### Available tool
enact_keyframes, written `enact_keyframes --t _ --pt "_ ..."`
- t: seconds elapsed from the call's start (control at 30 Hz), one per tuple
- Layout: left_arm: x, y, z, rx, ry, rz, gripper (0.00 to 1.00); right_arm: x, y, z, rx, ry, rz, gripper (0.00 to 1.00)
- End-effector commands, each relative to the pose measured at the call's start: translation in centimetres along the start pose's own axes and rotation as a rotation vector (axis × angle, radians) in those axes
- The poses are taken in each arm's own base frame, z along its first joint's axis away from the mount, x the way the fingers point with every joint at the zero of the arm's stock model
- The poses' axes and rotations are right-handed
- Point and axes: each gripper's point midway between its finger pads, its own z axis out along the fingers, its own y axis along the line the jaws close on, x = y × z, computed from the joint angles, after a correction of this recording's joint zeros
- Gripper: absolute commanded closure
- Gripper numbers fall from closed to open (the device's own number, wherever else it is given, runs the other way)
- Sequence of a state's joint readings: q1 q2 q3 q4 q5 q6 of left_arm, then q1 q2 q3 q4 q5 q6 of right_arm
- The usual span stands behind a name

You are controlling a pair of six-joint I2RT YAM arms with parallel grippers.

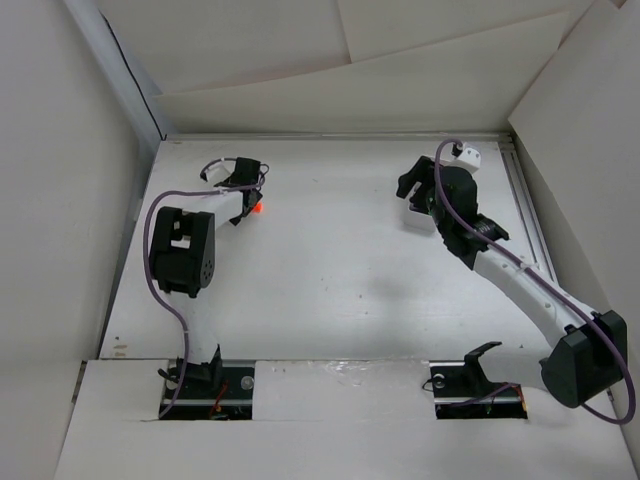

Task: Sort the stationery into containers
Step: Pick up the stationery from the center of the board.

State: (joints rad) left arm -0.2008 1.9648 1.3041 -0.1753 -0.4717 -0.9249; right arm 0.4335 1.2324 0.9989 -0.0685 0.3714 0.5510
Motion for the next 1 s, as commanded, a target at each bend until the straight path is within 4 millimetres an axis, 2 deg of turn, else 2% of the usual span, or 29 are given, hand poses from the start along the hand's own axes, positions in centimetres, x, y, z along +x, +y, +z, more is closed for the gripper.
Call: enact_keyframes --t 0.0,0.13,0.37,0.47,0.53,0.57,0.6,0.67,0.7,0.73,0.77,0.8,0.83,0.9,0.93,0.97 --pt "-1.0 0.2 -0.3 -0.041 -0.016 0.007 0.44 -0.5 1.0 -0.6 -0.047 -0.007 -0.013 0.22" --pt "-1.0 -0.3 0.4 -0.067 -0.010 0.023 0.46 -1.1 1.2 -1.0 -0.056 -0.022 -0.006 0.22" --pt "-0.1 0.8 0.9 -0.097 0.000 0.050 0.50 -1.7 1.0 -1.4 -0.065 -0.026 0.001 0.22" --pt "-0.1 0.8 0.9 -0.097 0.000 0.050 0.58 -2.2 0.8 -1.5 -0.075 -0.030 0.009 0.21" --pt "0.0 0.5 0.6 -0.059 0.006 0.044 0.67 -1.9 0.4 -1.4 -0.071 -0.022 0.008 0.19" --pt "-0.6 0.1 -0.2 -0.030 -0.002 0.037 0.78 -1.8 0.6 -1.4 -0.082 -0.015 0.008 0.18" --pt "0.3 0.9 -0.3 -0.023 0.019 0.040 0.81 -1.7 0.7 -1.4 -0.098 -0.004 0.010 0.18" --pt "-0.2 0.5 -1.0 0.026 -0.001 0.023 0.86 -1.3 0.6 -1.1 -0.106 0.015 0.008 0.13" --pt "-0.4 -0.2 -2.3 0.070 -0.005 0.024 0.91 -0.7 1.0 -1.0 -0.126 0.038 0.005 0.12" --pt "0.2 0.2 -2.4 0.085 0.003 0.021 0.94 -0.9 1.1 -0.8 -0.135 0.042 0.007 0.11" --pt "0.5 0.0 -3.1 0.111 0.007 0.031 0.96 -0.3 1.3 -0.3 -0.142 0.065 -0.006 0.09" --pt "0.0 -0.6 -4.4 0.152 -0.012 0.018 0.98 0.4 1.5 0.0 -0.153 0.091 -0.010 0.08" --pt "1.6 -0.2 -5.0 0.173 0.015 0.049 1.00 1.0 2.5 0.0 -0.205 0.126 -0.010 0.07" --pt "1.9 -1.4 -6.3 0.278 0.006 0.058 1.00 2.7 2.8 1.1 -0.237 0.196 -0.023 0.04" --pt "2.1 -2.1 -7.9 0.342 0.016 0.059 1.00 3.2 3.6 1.1 -0.277 0.228 -0.023 0.04" --pt "2.9 -1.2 -7.9 0.345 0.032 0.065 1.00 4.1 3.6 1.4 -0.284 0.255 -0.024 0.04"
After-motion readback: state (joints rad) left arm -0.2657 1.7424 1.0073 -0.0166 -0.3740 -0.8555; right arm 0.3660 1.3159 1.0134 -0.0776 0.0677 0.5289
